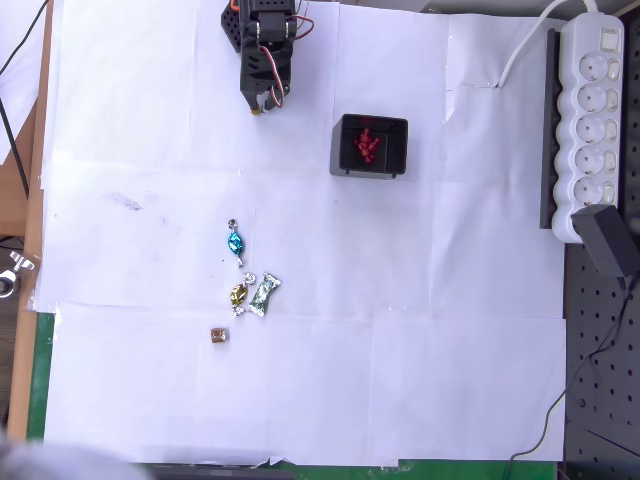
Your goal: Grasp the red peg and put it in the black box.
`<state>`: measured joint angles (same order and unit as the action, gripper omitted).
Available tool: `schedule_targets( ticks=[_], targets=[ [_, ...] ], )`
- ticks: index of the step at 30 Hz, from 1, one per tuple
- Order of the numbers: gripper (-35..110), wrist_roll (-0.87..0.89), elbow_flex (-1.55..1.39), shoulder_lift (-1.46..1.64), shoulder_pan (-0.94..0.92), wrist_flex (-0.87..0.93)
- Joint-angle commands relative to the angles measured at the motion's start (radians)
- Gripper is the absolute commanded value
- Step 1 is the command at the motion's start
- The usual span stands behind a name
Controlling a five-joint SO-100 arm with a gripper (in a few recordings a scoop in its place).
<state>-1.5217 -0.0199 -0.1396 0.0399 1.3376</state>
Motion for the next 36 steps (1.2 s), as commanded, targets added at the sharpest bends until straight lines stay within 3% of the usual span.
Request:
schedule_targets(
  ticks=[1,36],
  targets=[
    [0,0.000,0.081,-0.089,0.002,0.092],
    [0,0.000,0.081,-0.089,0.002,0.092]
  ],
)
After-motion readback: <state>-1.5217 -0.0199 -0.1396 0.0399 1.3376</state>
